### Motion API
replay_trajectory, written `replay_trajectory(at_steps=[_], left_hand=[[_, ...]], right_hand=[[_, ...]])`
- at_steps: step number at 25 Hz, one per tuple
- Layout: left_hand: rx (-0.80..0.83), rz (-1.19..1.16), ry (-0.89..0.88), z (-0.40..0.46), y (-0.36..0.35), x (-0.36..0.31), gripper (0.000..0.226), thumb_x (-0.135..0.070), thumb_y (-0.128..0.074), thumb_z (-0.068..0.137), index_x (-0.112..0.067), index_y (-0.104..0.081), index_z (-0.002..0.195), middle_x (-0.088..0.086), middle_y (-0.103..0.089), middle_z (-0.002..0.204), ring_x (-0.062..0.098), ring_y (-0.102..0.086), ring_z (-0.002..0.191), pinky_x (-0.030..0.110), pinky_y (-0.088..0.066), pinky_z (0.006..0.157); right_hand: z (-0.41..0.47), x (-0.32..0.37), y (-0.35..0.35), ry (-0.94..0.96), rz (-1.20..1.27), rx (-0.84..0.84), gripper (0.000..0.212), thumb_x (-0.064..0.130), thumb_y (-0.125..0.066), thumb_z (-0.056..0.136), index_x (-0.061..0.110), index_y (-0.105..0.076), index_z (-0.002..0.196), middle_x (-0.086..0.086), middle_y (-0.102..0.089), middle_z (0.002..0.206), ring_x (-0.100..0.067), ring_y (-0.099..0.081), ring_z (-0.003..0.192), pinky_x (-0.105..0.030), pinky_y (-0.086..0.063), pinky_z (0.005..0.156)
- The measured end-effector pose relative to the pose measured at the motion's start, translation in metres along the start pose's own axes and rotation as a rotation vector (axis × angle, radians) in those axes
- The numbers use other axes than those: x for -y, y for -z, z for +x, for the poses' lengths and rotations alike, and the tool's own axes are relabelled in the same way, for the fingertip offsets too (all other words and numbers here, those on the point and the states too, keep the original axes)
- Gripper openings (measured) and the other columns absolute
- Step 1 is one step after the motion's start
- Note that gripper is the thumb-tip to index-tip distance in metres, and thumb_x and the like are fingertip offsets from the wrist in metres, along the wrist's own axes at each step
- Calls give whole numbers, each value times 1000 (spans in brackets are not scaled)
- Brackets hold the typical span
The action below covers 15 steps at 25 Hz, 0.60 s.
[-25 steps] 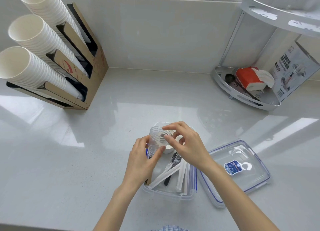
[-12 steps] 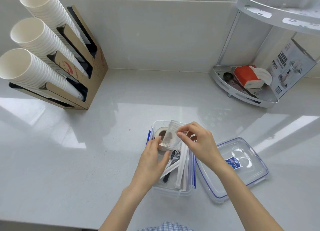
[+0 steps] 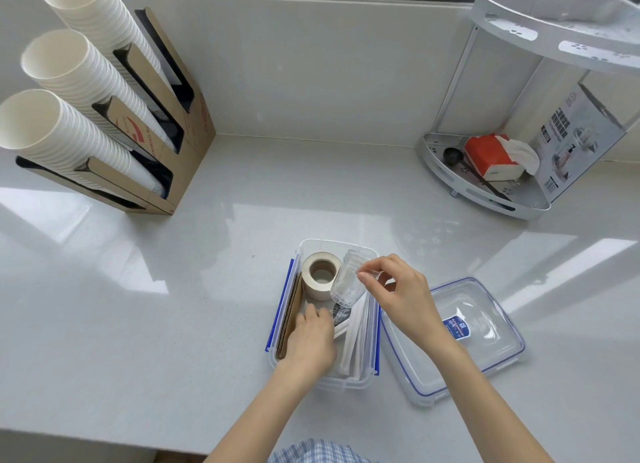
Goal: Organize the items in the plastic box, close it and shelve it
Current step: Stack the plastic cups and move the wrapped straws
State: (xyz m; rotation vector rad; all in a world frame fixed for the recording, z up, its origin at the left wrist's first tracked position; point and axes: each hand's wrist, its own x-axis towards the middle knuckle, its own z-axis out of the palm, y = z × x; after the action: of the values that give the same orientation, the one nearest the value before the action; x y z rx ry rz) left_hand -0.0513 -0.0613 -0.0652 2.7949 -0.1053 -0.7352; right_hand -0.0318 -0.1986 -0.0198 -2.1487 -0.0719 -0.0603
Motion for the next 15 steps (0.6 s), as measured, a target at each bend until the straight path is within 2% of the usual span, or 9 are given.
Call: replay_trajectory(at_steps=[3, 6, 9, 11, 15], left_hand=[[-32, -34, 13, 4, -2, -3, 28, -7, -40, 88, -2, -39, 116, 17, -44, 128, 35, -46, 118, 41, -41, 90], [-30, -187, 21, 8, -5, -8, 25, -10, -36, 89, -2, -44, 112, 19, -52, 123, 37, -50, 113, 43, -40, 89], [8, -303, 54, 10, -6, -14, 36, -31, -40, 90, -2, -46, 111, 19, -54, 121, 36, -50, 113, 41, -40, 89], [24, -296, 67, 12, -7, -19, 47, -40, -46, 87, -2, -44, 113, 19, -54, 122, 38, -50, 113, 41, -42, 89], [42, -214, 81, 17, -7, -30, 42, -29, -53, 84, 1, -43, 112, 21, -56, 120, 39, -52, 112, 41, -43, 88]], right_hand=[[2, -2, 1, 1, 4, 4, 12, 16, -61, 83, 27, -59, 77, 4, -58, 83, 10, -53, 73, -3, -40, 62], [3, -5, 3, -12, 18, -14, 12, 17, -61, 83, 27, -59, 77, 3, -58, 83, 10, -53, 72, -3, -40, 63], [2, -8, 5, -29, 22, -28, 12, 17, -61, 83, 27, -59, 76, 3, -58, 82, 10, -53, 71, -3, -40, 62], [2, -9, 4, -31, 21, -33, 11, 17, -61, 83, 26, -60, 77, 3, -58, 82, 10, -53, 71, -3, -41, 62], [2, -11, 4, -32, 19, -50, 9, 16, -60, 83, 24, -61, 79, 3, -58, 82, 12, -53, 73, -3, -41, 63]])
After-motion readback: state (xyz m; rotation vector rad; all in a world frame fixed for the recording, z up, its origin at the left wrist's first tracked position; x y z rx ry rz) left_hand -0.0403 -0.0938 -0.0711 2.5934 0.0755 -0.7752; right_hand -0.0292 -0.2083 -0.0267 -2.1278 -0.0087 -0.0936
